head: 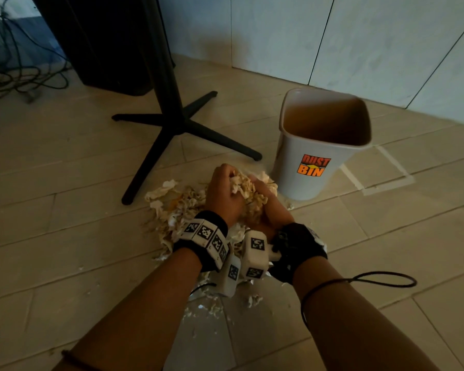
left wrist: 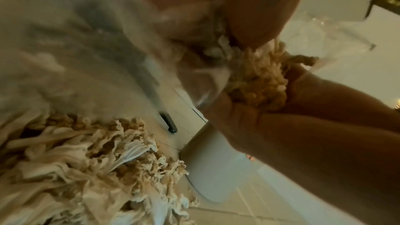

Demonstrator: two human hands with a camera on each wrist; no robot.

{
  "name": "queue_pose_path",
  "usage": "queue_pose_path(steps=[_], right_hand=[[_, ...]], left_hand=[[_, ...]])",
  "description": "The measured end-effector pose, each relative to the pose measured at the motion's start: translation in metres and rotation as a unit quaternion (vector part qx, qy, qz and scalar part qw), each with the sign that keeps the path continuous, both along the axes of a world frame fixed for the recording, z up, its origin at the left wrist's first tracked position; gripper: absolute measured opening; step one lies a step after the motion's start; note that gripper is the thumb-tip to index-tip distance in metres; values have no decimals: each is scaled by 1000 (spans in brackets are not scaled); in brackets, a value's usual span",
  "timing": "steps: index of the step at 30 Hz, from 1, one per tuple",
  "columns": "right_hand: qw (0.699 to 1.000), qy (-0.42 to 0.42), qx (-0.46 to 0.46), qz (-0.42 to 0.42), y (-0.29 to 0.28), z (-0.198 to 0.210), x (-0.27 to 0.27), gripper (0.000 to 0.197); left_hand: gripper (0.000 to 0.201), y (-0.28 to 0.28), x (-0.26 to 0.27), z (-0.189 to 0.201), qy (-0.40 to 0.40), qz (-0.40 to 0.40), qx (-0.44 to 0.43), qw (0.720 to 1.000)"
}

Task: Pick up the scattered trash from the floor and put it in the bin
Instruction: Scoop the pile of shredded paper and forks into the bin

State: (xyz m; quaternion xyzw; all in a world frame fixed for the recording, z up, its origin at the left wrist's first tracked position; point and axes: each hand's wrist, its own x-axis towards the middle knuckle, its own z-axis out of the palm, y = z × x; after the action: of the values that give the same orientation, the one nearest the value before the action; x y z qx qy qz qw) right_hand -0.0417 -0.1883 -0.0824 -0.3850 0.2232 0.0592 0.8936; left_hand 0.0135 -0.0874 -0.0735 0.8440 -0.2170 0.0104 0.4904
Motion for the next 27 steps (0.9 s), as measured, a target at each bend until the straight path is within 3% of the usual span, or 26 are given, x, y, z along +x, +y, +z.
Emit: queue_pose_path(steps=[3,6,10,13,15,19,23,27], right_hand=[[1000,3,-26,-1,-11,4,-3,28],[997,25,-67,-7,-22,6,-1,20],[993,31,-88,-70,-33,8,7,29],[990,29,-81,-111,-40,6,14,36],[988,37,-89,-117,-39,5,18,34],[991,45,-106,-66,-30,3,22,36],[992,-8,-122,12,-34,15,25,42],[966,-42,-255,-33,-49,48,39,32]], left_hand=[[26,4,-6,-7,-47,-32,50,997],[35,10,-7,-9,-30,-54,72,995],[47,16,-8,-19,4,-118,13,993],[40,15,-11,-16,125,-111,-32,985],[34,13,-7,-15,160,-82,-69,981],[25,8,8,-6,99,-40,-40,994],[9,1,15,9,59,-22,-42,997],[23,-6,15,16,110,-60,-111,986]])
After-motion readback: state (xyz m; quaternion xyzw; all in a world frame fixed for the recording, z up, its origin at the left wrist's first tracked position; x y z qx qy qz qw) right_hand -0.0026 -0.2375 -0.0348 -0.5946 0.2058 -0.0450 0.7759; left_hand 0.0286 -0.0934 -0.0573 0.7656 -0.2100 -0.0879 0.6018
